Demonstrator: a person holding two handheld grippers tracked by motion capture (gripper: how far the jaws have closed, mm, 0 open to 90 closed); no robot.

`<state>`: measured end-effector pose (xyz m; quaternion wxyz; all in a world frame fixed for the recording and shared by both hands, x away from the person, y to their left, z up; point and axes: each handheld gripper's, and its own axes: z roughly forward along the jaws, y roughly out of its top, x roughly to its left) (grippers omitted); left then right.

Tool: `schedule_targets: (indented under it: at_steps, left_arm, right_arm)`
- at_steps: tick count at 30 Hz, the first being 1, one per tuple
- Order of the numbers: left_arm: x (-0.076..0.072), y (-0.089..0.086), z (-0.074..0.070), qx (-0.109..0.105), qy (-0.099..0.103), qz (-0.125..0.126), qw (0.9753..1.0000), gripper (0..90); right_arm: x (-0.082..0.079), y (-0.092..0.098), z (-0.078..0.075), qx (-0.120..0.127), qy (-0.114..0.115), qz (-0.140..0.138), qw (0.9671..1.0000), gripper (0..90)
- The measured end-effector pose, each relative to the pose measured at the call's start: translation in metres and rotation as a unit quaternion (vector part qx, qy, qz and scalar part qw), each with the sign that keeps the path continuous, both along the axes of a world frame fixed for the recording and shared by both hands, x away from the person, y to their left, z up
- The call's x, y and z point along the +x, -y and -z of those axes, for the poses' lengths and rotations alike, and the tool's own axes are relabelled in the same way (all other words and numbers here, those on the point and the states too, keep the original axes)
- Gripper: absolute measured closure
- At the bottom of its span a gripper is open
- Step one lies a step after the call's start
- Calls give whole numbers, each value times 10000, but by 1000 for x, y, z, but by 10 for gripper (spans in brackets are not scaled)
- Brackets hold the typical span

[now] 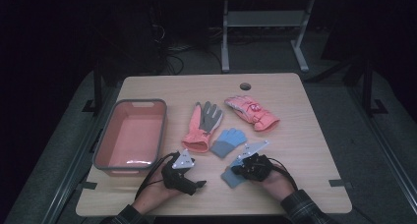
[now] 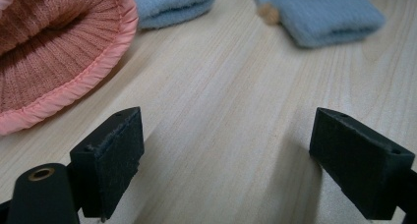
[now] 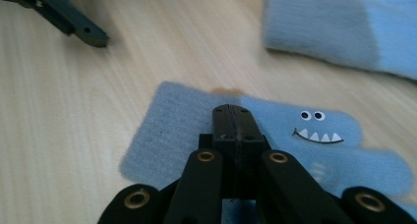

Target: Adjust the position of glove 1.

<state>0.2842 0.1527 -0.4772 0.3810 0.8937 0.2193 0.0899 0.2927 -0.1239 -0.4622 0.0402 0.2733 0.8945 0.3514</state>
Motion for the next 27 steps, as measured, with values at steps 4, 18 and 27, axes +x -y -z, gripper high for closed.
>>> schedule_targets:
  at_steps: [4, 18, 27]
  left_arm:
    - [0, 0, 0, -5, 2, 1, 10000, 123]
    - [0, 0, 0, 1, 2, 8, 10000, 123]
    - [0, 0, 0, -6, 0, 2, 10000, 123]
  right_arm:
    - [-4, -6, 0, 9, -20, -89, 10000, 899]
    - [0, 34, -7, 33, 26, 369, 9993, 898]
    - [-12, 33, -3, -88, -45, 210, 9997, 898]
